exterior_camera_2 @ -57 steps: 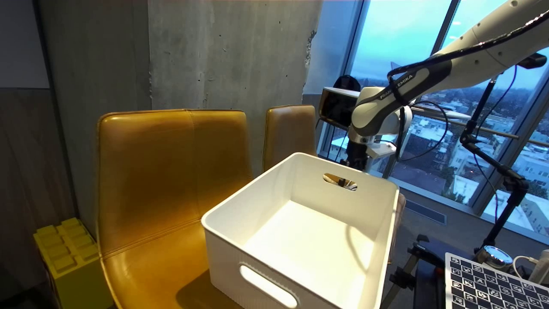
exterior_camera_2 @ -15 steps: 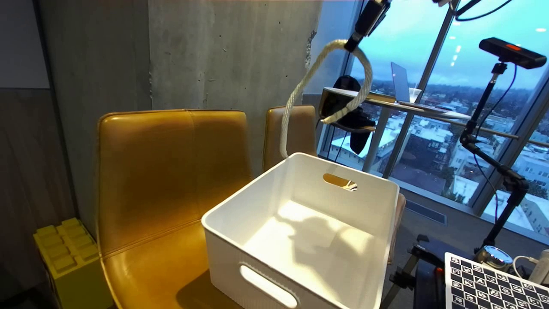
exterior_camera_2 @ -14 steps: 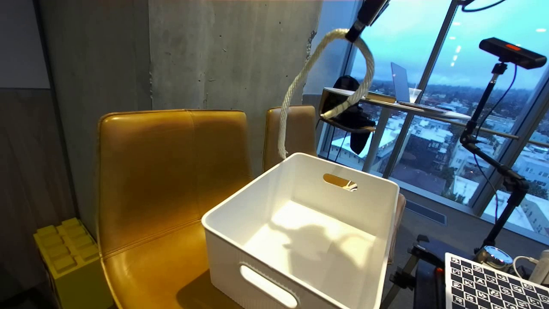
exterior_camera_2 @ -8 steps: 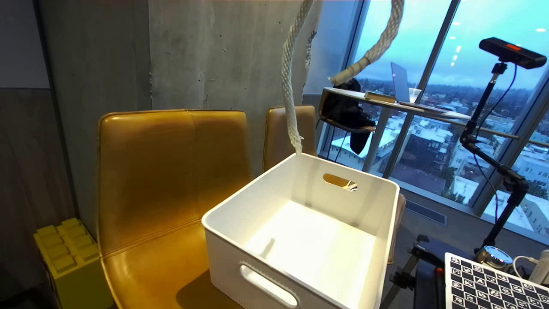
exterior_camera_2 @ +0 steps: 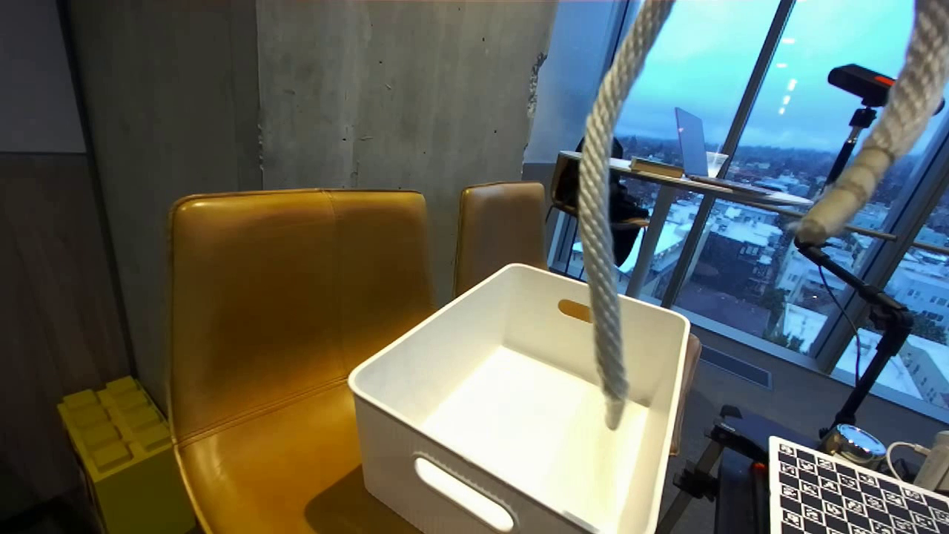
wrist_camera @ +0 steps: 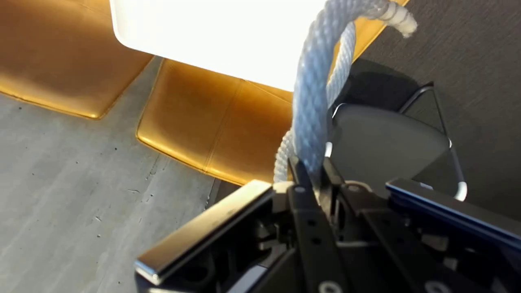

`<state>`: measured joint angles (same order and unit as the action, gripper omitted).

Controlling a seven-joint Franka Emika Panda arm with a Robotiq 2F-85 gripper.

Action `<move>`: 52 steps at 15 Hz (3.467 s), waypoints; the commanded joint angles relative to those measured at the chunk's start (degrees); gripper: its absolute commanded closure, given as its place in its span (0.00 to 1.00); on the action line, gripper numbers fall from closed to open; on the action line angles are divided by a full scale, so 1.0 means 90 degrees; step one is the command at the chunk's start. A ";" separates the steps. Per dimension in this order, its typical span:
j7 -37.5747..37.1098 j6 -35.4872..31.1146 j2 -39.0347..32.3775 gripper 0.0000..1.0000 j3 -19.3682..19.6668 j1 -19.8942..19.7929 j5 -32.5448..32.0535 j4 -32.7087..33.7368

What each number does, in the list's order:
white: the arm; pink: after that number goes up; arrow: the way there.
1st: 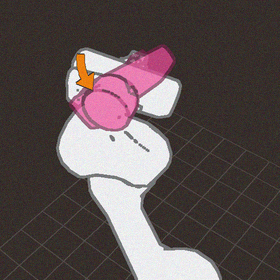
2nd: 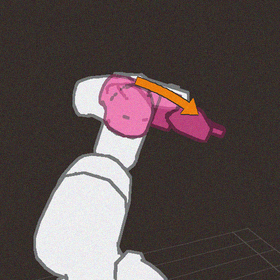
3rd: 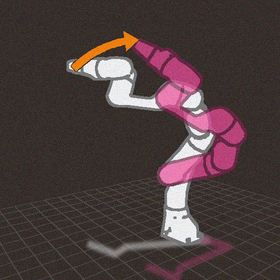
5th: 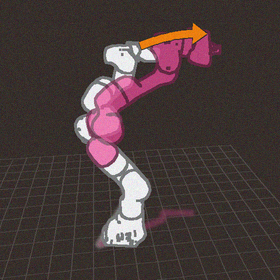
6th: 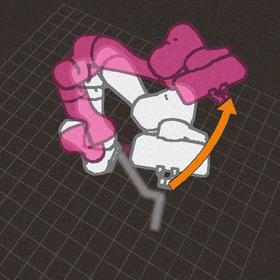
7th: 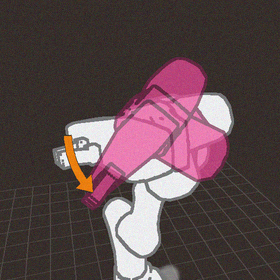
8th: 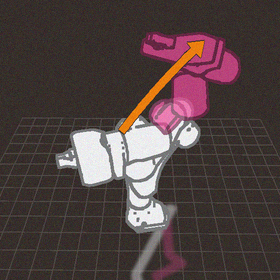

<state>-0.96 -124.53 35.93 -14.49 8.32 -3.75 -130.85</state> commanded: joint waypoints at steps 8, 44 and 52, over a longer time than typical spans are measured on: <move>0.1090 -0.1634 -0.0218 0.97 0.1510 -0.0367 -0.0064 -0.1244; 0.2919 -0.3564 -0.5768 0.00 0.3528 -0.2720 0.0975 0.0557; 0.2133 -0.3294 -0.7895 0.00 0.3270 -0.3277 0.0465 0.2370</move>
<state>21.54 -156.93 -29.43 16.25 -19.37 2.65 -116.75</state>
